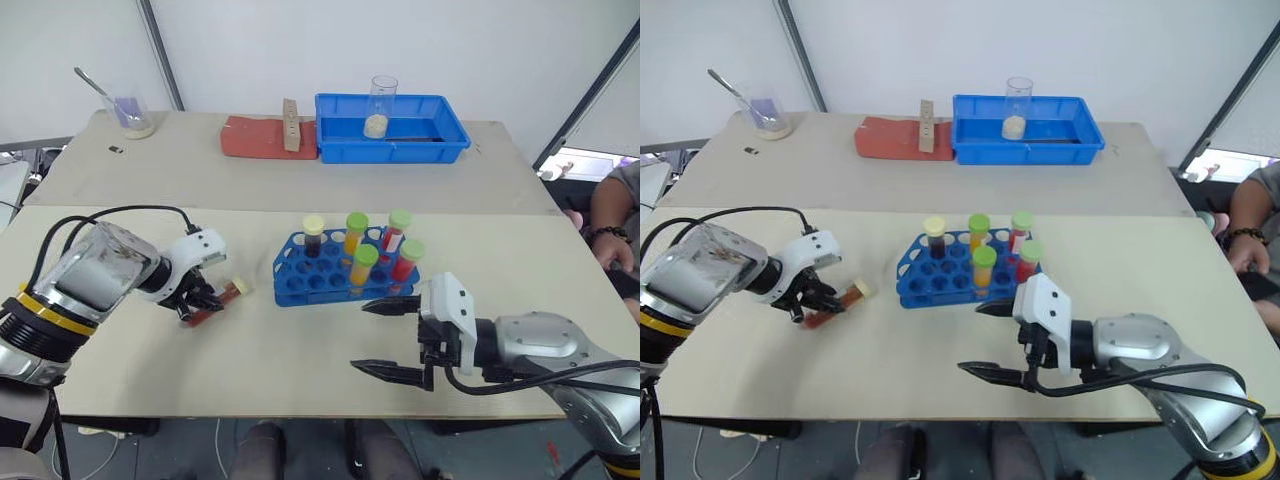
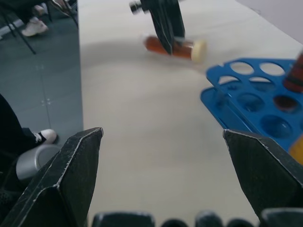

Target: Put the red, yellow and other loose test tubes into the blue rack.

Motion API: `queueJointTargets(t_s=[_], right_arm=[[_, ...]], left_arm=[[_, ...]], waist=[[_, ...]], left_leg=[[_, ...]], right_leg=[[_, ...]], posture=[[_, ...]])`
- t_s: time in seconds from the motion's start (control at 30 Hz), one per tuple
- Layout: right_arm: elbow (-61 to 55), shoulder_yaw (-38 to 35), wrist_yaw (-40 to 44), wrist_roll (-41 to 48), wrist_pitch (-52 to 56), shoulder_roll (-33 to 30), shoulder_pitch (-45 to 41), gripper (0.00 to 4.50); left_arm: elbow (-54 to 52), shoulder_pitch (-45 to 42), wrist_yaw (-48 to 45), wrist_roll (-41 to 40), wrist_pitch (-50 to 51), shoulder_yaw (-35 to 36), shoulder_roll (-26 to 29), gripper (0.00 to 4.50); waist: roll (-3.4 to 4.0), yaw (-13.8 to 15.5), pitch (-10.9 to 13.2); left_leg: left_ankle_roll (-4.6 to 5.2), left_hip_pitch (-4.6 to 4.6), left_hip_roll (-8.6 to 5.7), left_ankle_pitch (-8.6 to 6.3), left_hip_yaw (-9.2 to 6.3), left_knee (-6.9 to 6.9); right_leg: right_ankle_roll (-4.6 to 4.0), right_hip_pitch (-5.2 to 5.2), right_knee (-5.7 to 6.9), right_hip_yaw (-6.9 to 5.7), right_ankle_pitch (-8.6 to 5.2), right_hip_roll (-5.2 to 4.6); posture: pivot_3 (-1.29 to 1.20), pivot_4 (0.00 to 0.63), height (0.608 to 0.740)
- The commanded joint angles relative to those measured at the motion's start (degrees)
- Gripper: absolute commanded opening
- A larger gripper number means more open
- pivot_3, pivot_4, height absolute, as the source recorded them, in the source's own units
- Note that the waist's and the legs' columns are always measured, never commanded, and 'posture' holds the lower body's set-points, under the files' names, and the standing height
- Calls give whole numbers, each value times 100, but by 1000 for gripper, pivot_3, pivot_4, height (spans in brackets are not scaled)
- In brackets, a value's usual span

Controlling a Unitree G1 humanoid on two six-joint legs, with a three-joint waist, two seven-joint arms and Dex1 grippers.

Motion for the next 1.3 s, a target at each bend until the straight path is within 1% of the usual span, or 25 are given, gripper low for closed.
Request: queueJointTargets(t_s=[0.03, 0.1, 0.17, 0.27, 0.33, 0.43, 0.53, 0.67, 0.77, 0.87, 0.97, 1.1, 1.3], right_arm=[[-322, -521, 14, 275, 72, -174, 247, 4500], [-384, -721, -9, 361, 105, -237, 417, 4500], [-432, -920, -62, 390, 128, -283, 582, 4500], [-361, -1003, -248, 93, 42, -302, 723, 4500], [-298, -1012, -439, -39, 0, -210, 717, 4500], [-320, -1074, -598, -136, -24, -129, 735, 4500], [-393, -1079, -759, -188, 123, -133, 747, 4500], [-423, -1163, -864, -38, 74, -30, 619, 4500], [-460, -1325, -616, 435, 124, -58, 546, 4500], [-482, -1410, -540, 719, 213, -145, 468, 4500], [-480, -1384, -583, 778, 233, -199, 416, 4500], [-505, -1366, -661, 788, 254, -193, 411, 4500], [-645, -1344, -774, 738, 258, -192, 577, 4500]], left_arm=[[62, -279, -262, -489, -500, 1063, -20, 900], [31, -248, -305, -733, -533, 1461, -39, 900], [-220, -70, -159, -1221, -540, 2135, -370, 900], [-878, 161, 458, -1812, -371, 2803, -1174, 900], [-1370, 436, 922, -1941, -545, 2962, -1714, 900], [-1892, 945, 1332, -1771, -1083, 2790, -2209, 899], [-1958, 1300, 1800, -1345, -1857, 2541, -2676, 899], [-1618, 1626, 2144, -859, -2820, 2268, -3158, 899], [-1192, 1783, 2263, -506, -3605, 2035, -3484, 899], [-792, 1797, 2294, -387, -4072, 1873, -3825, 899], [-510, 1807, 2227, -263, -4386, 1700, -3973, 899], [-164, 1816, 2140, -95, -4794, 1573, -3988, 899], [52, 1869, 2188, 69, -5177, 1464, -4081, 899]], waist=[[-1, 18, -1], [-3, 17, -1], [-2, 8, -2], [-2, 7, -2], [-3, 8, -2], [-3, -28, -2], [-4, -20, -2], [-3, -14, -2], [-3, -8, -2], [-4, -2, -2], [-4, 3, -2], [-3, -8, -2], [-3, -5, -2]], left_leg=[[0, -2, 0, 0, -3, 0], [0, -6, -1, 0, -2, 0], [0, -6, -2, 0, -1, 0], [0, -5, -3, 0, -1, 1], [0, -7, -4, 0, -3, 12], [-2, -5, -5, 1, -1, 18], [-2, 10, -5, 1, 0, 18], [-2, 40, -5, 1, -3, 18], [-2, 55, -6, 1, -2, 18], [-2, 51, -7, 0, -2, 18], [-1, 47, -8, 0, -4, 18], [-1, 46, -8, 0, -5, 18], [-1, 46, -8, 0, -6, 17]], right_leg=[[0, 1, -3, -3, 0, 0], [1, 0, -5, -2, 0, -2], [3, 1, -9, -1, 1, -3], [6, 3, -9, -1, 2, -7], [13, 8, -9, -2, 7, -8], [17, 10, -6, 3, 15, -9], [13, 20, -5, 9, 19, -6], [9, 61, -16, 4, 16, -6], [-4, 85, -28, 5, 7, -9], [-1, 89, -38, 5, 10, -10], [3, 89, -41, 5, 12, -11], [10, 88, -42, 4, 16, -11], [11, 88, -41, 4, 16, -11]], posture=[[0, 150, 740], [0, 150, 740], [0, 150, 740], [0, 150, 740], [0, 150, 740], [0, 150, 740], [0, 150, 740], [0, 150, 740], [0, 150, 740], [0, 150, 740], [0, 150, 740], [0, 150, 740], [0, 150, 740]])
